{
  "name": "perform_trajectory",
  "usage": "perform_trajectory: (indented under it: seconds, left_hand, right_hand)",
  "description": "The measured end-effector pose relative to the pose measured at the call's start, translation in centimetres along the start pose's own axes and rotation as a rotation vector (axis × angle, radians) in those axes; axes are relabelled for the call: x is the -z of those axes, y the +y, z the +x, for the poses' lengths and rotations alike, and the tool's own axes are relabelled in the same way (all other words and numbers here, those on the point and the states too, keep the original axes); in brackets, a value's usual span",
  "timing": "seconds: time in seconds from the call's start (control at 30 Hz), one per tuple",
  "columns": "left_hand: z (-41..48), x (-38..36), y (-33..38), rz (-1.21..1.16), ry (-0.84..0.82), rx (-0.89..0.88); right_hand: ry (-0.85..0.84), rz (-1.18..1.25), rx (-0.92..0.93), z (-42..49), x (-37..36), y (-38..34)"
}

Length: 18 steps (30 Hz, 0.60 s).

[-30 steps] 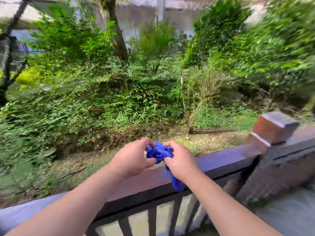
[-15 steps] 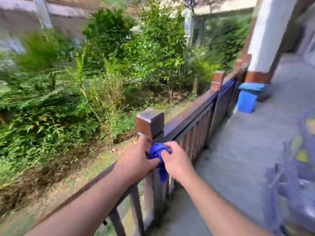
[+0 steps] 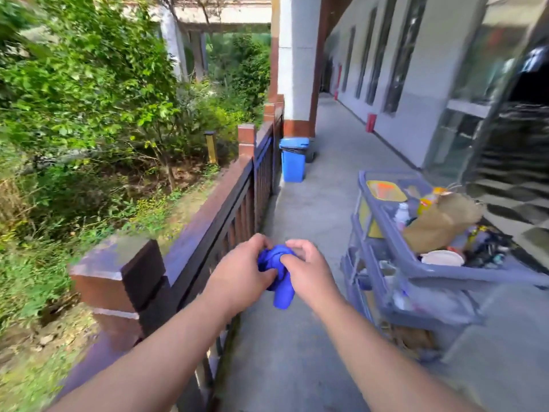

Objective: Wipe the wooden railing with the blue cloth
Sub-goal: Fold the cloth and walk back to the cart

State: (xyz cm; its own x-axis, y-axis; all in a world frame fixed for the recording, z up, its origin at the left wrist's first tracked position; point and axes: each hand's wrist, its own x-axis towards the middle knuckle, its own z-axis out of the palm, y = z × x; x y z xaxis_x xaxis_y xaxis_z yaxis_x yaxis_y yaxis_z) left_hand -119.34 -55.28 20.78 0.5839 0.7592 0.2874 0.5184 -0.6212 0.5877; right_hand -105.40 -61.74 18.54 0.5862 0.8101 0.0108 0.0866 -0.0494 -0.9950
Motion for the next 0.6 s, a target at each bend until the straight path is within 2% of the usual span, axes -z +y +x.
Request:
perform_trajectory:
  seconds: [0.33, 0.47, 0.6]
  left_hand:
    - [11.0, -1.4, 1.8, -0.174, -0.074, -0.195]
    - [13.4, -2.2, 2.8, -0.332, -0.103, -0.182]
    - [15.7, -3.2, 3.2, -0.418, -0.186, -0.183]
  right_hand:
    - [0.272, -0.008, 0.124, 3.9, 1.9, -3.1]
    - [0.353, -0.222, 0.04, 4.8, 3.3, -2.9]
    - [0.368, -0.109, -0.072, 7.0, 4.2, -2.6]
